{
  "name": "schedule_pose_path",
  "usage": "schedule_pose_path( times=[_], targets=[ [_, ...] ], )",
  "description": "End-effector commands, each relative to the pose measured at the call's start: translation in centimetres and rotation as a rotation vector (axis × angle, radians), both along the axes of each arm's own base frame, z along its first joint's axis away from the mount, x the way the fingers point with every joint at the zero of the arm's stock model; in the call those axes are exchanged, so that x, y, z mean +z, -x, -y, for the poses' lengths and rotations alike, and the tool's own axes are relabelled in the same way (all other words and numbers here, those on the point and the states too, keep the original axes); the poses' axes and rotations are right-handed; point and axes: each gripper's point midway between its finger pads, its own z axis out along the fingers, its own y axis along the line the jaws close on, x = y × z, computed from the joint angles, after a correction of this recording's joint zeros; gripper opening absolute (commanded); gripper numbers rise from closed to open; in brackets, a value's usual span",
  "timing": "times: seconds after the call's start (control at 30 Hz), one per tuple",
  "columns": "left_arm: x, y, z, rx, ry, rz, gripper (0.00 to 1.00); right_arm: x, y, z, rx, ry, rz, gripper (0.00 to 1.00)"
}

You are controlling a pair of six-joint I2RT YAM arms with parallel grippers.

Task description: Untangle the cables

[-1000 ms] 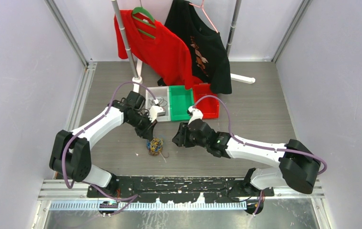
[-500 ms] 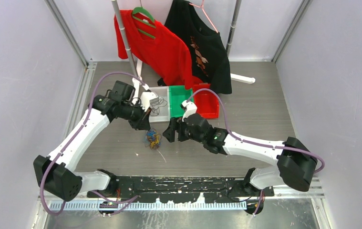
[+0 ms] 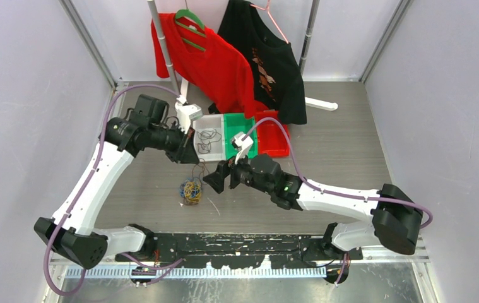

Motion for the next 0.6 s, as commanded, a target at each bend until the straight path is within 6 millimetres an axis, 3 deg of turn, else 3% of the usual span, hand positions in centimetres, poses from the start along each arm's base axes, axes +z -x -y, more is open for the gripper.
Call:
schedule_pose_path(
  times=[0.0,0.4,0.57],
  targets=[
    [3.2,1.7,0.5,-0.021,0.068,-0.001,0.0,5.5,-1.3,-1.6,-0.011,-0.109,0.113,0.89],
    [9.8,3.5,2.3,-0.113,0.196,0.048,0.0,8.3,-4.2,-3.3,-0.117,-0.18,0.146,0.84],
    [11.0,3.5,3.1,-0.143,0.202,0.061,0.0,7.9,-4.6,-4.5,-0.125,-0.177,0.133,0.82]
  ],
)
